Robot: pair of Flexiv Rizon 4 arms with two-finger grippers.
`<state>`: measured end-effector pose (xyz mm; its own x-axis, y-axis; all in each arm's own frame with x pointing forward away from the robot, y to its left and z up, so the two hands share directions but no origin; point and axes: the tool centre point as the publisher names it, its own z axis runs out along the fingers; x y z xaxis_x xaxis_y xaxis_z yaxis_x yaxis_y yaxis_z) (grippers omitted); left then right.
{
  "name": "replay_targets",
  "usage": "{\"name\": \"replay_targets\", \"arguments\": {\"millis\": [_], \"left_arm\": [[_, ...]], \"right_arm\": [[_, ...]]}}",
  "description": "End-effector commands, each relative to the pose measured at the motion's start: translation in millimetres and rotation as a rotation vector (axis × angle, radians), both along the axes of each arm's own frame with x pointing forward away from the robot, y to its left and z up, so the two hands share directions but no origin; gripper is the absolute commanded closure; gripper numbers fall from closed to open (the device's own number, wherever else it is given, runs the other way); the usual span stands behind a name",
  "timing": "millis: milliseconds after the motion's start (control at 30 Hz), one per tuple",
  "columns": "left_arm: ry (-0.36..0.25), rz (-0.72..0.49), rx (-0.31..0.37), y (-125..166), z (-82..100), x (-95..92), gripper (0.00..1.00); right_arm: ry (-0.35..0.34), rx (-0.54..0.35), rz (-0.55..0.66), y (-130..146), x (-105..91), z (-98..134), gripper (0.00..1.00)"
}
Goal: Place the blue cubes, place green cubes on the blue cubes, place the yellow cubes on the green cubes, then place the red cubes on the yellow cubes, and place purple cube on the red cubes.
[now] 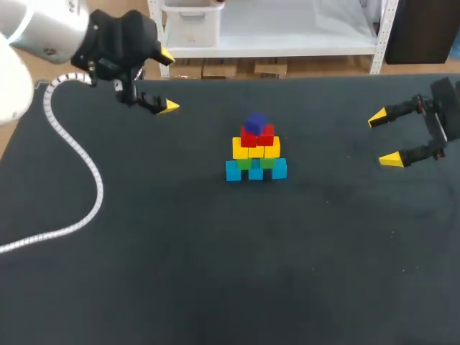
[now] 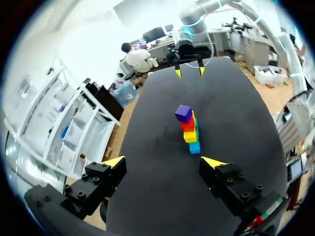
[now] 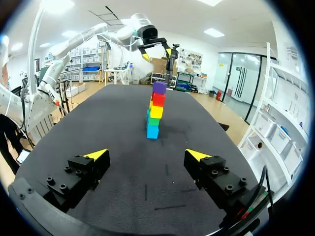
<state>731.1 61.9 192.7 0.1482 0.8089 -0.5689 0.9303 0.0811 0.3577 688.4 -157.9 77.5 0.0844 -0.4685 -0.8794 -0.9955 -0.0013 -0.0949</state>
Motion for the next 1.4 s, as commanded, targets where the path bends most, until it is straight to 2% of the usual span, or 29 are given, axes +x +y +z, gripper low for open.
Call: {"name": "replay_targets", "arguments": {"millis": [33, 100, 133, 167, 200, 367, 533, 1033, 1400], "left_arm": [[0.065, -0.080, 0.027, -21.2, -12.1, 40.6, 0.00], [0.073, -0.097, 0.024, -26.3, -16.5, 44.9, 0.02], [0.078, -0.104, 0.028, -28.7, -18.7, 47.0, 0.36], [0.068, -0.113, 0.019, -30.6, -20.9, 48.6, 0.62], [0.061, -0.123, 0.014, -32.8, -22.1, 49.4, 1.00], [0.087, -0.156, 0.045, -43.8, -34.9, 52.6, 1.00], [0.109, -0.204, 0.049, -58.1, -46.5, 45.8, 1.00], [0.160, -0.311, 0.071, -80.3, -62.2, 16.1, 1.00], [0.202, -0.361, 0.104, -81.4, -70.6, -10.3, 1.00]], "right_arm": [[0.000, 0.001, 0.001, 0.3, 0.3, -0.3, 0.00], [0.000, 0.001, 0.001, 0.3, 0.3, -0.3, 0.00], [0.000, 0.001, 0.001, 0.3, 0.3, -0.3, 0.00], [0.000, 0.001, 0.001, 0.3, 0.3, -0.3, 0.00], [0.000, 0.001, 0.001, 0.3, 0.3, -0.3, 0.00], [0.000, 0.001, 0.001, 0.3, 0.3, -0.3, 0.00], [0.000, 0.001, 0.001, 0.3, 0.3, -0.3, 0.00], [0.000, 0.001, 0.001, 0.3, 0.3, -0.3, 0.00], [0.000, 0.001, 0.001, 0.3, 0.3, -0.3, 0.00]]}}
